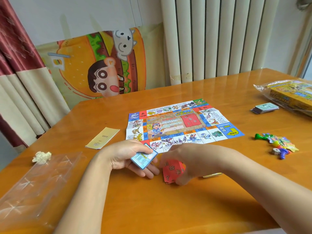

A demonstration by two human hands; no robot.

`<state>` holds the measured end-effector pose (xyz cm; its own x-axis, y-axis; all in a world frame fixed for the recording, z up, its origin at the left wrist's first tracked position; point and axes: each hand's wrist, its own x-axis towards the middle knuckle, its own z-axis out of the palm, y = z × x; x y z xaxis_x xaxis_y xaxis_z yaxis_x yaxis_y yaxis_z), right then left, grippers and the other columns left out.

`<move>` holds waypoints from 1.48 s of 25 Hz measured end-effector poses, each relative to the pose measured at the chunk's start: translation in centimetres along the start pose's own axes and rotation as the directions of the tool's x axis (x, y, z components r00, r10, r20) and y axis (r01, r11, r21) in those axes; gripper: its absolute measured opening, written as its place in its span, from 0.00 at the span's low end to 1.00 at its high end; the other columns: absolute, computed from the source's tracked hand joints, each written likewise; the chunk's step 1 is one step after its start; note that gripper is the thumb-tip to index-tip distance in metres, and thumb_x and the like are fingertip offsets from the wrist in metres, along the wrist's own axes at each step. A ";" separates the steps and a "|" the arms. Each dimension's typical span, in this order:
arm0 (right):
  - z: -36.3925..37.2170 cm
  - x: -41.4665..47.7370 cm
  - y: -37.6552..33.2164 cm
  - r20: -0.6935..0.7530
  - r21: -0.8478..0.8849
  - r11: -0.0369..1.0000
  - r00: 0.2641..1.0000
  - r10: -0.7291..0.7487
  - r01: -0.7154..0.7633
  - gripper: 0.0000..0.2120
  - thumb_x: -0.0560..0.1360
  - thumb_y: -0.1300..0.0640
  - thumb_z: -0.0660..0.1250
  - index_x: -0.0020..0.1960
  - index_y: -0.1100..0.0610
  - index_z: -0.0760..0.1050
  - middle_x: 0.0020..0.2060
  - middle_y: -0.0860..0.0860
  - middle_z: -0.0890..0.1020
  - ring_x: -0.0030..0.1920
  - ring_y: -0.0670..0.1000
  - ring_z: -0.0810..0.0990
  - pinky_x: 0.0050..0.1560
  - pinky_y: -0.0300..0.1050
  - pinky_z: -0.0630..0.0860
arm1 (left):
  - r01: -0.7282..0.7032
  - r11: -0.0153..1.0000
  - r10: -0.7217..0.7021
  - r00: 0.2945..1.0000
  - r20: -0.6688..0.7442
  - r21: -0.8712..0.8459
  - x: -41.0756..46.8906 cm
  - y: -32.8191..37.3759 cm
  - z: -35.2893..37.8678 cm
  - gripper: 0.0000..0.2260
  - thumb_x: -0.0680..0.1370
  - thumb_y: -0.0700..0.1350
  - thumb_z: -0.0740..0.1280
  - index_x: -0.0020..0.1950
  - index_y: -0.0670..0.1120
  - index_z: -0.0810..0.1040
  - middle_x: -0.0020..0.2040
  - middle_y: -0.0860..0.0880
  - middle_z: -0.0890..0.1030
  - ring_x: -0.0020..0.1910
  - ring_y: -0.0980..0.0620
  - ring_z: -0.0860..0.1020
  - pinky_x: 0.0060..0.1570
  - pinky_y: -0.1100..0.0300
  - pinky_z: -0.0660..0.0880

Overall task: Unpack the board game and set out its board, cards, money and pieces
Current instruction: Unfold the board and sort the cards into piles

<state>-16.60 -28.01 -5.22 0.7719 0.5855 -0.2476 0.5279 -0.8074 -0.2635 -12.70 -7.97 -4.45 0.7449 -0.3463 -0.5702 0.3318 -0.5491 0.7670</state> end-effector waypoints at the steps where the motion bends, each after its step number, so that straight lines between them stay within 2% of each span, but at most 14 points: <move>1: 0.0 0.0 -0.1 0.011 -0.010 1.000 1.000 -0.010 0.010 0.26 0.71 0.50 0.71 0.65 0.36 0.66 0.61 0.46 0.70 0.58 0.51 0.74 0.54 0.50 0.75 | 0.010 1.000 -0.010 1.000 0.001 0.015 0.0 0.0 0.0 0.11 0.81 0.43 0.59 0.48 0.37 0.77 0.46 0.35 0.83 0.40 0.42 0.84 0.30 0.61 0.79; 5: 0.2 -0.1 -0.3 0.051 -0.030 0.998 0.997 -0.060 0.061 0.25 0.72 0.53 0.70 0.65 0.36 0.67 0.64 0.45 0.66 0.59 0.52 0.72 0.55 0.52 0.74 | 0.010 0.998 -0.004 0.995 -0.097 0.059 0.0 0.1 -0.3 0.12 0.80 0.43 0.59 0.44 0.39 0.79 0.35 0.40 0.83 0.28 0.49 0.81 0.21 0.66 0.71; 8: 0.3 0.2 -0.3 -0.001 -0.052 0.996 0.997 -0.078 0.078 0.21 0.72 0.51 0.70 0.62 0.38 0.69 0.60 0.46 0.68 0.55 0.52 0.72 0.51 0.50 0.74 | -0.036 0.999 0.040 0.990 -0.138 0.037 0.0 0.1 -0.6 0.13 0.79 0.42 0.57 0.43 0.40 0.80 0.30 0.42 0.81 0.22 0.51 0.76 0.17 0.68 0.62; 11: 0.6 0.4 -0.3 -0.013 -0.037 0.995 0.996 -0.091 0.091 0.19 0.72 0.49 0.70 0.61 0.39 0.70 0.58 0.47 0.68 0.55 0.50 0.72 0.49 0.47 0.72 | -0.112 0.991 0.106 0.992 -0.074 -0.070 0.1 0.1 -0.4 0.14 0.79 0.38 0.53 0.50 0.39 0.79 0.35 0.43 0.82 0.26 0.50 0.77 0.19 0.66 0.66; 13: 0.4 0.1 0.2 -0.039 0.079 0.993 0.996 -0.079 0.082 0.19 0.71 0.44 0.71 0.59 0.39 0.71 0.58 0.45 0.69 0.56 0.47 0.72 0.53 0.47 0.73 | -0.180 0.971 0.173 0.983 -0.055 -0.160 0.2 -0.1 -0.3 0.13 0.80 0.36 0.54 0.54 0.39 0.77 0.40 0.45 0.84 0.29 0.48 0.80 0.22 0.64 0.71; 15: -0.4 -0.1 1.2 -0.240 0.233 0.970 0.971 -0.010 0.067 0.16 0.70 0.41 0.71 0.55 0.42 0.75 0.54 0.42 0.74 0.54 0.44 0.74 0.54 0.46 0.74 | -0.253 0.949 0.244 0.967 -0.067 -0.191 0.3 -0.1 -0.1 0.09 0.81 0.36 0.57 0.55 0.40 0.76 0.42 0.44 0.84 0.34 0.47 0.82 0.26 0.62 0.75; 17: -1.3 0.1 2.5 -0.487 0.408 0.909 0.863 0.138 0.084 0.11 0.72 0.43 0.70 0.48 0.49 0.78 0.45 0.42 0.80 0.47 0.43 0.79 0.50 0.47 0.77 | -0.334 0.919 0.318 0.942 -0.108 -0.208 0.6 0.2 0.6 0.07 0.79 0.37 0.61 0.55 0.40 0.77 0.44 0.43 0.84 0.37 0.48 0.83 0.29 0.63 0.78; 19: -1.8 0.4 3.5 -0.533 0.613 0.772 0.809 0.246 0.169 0.09 0.73 0.49 0.70 0.47 0.54 0.80 0.41 0.48 0.84 0.42 0.47 0.81 0.46 0.47 0.80 | -0.415 0.886 0.382 0.906 -0.179 -0.209 1.1 0.7 1.9 0.06 0.77 0.37 0.65 0.53 0.38 0.78 0.44 0.42 0.84 0.38 0.50 0.84 0.29 0.64 0.78; 22: -1.7 0.6 3.9 -0.478 0.739 0.628 0.846 0.234 0.244 0.03 0.74 0.61 0.70 0.47 0.56 0.80 0.36 0.53 0.83 0.38 0.52 0.80 0.37 0.40 0.77 | -0.499 0.856 0.465 0.858 -0.218 -0.137 1.7 1.3 4.3 0.03 0.74 0.37 0.69 0.44 0.38 0.76 0.38 0.43 0.83 0.33 0.50 0.83 0.26 0.63 0.77; 25: -2.5 -0.3 5.1 -0.442 0.693 0.700 0.868 0.226 0.170 0.06 0.75 0.64 0.67 0.46 0.55 0.81 0.35 0.54 0.81 0.35 0.51 0.75 0.34 0.39 0.73 | -0.546 0.837 0.526 0.822 -0.218 -0.036 2.4 1.2 5.1 0.11 0.71 0.44 0.72 0.38 0.41 0.71 0.30 0.48 0.81 0.28 0.50 0.81 0.27 0.62 0.77; 28: -3.5 -2.0 6.4 -0.325 0.633 0.774 0.909 0.259 0.006 0.06 0.76 0.64 0.67 0.46 0.56 0.82 0.36 0.52 0.81 0.32 0.47 0.74 0.33 0.35 0.71 | -0.506 0.800 0.576 0.799 -0.175 0.323 2.6 0.3 4.1 0.22 0.61 0.61 0.78 0.44 0.49 0.77 0.40 0.56 0.81 0.40 0.58 0.79 0.44 0.60 0.77; 31: -2.7 -3.3 6.5 -0.197 0.581 0.805 0.940 0.280 -0.118 0.05 0.76 0.61 0.68 0.45 0.54 0.81 0.37 0.48 0.82 0.32 0.41 0.75 0.36 0.33 0.71 | -0.323 0.748 0.402 0.916 -0.008 0.579 1.6 -0.3 2.6 0.34 0.54 0.72 0.71 0.57 0.62 0.73 0.58 0.59 0.74 0.57 0.62 0.73 0.60 0.60 0.72; 34: -0.8 -3.2 6.4 -0.206 0.565 0.816 0.936 0.284 -0.123 0.05 0.76 0.58 0.68 0.44 0.50 0.81 0.39 0.47 0.82 0.35 0.38 0.74 0.34 0.29 0.68 | -0.254 0.690 0.310 0.950 0.039 0.678 1.0 -0.2 2.6 0.39 0.58 0.70 0.73 0.66 0.62 0.66 0.64 0.60 0.68 0.62 0.62 0.68 0.64 0.62 0.68; 37: -0.1 -3.2 6.6 -0.267 0.400 0.902 0.921 0.283 -0.161 0.03 0.76 0.52 0.68 0.49 0.45 0.78 0.48 0.44 0.80 0.48 0.44 0.76 0.48 0.37 0.72 | -0.247 0.623 0.326 0.944 0.041 0.742 1.1 -0.2 3.9 0.42 0.62 0.66 0.74 0.71 0.59 0.61 0.65 0.60 0.65 0.64 0.62 0.66 0.65 0.63 0.66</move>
<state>-15.54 -35.25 -6.07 0.9550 0.2917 -0.0533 0.2106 -0.7938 -0.5705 -14.24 -11.23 -6.33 0.7882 -0.5373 -0.3001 -0.4070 -0.8209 0.4006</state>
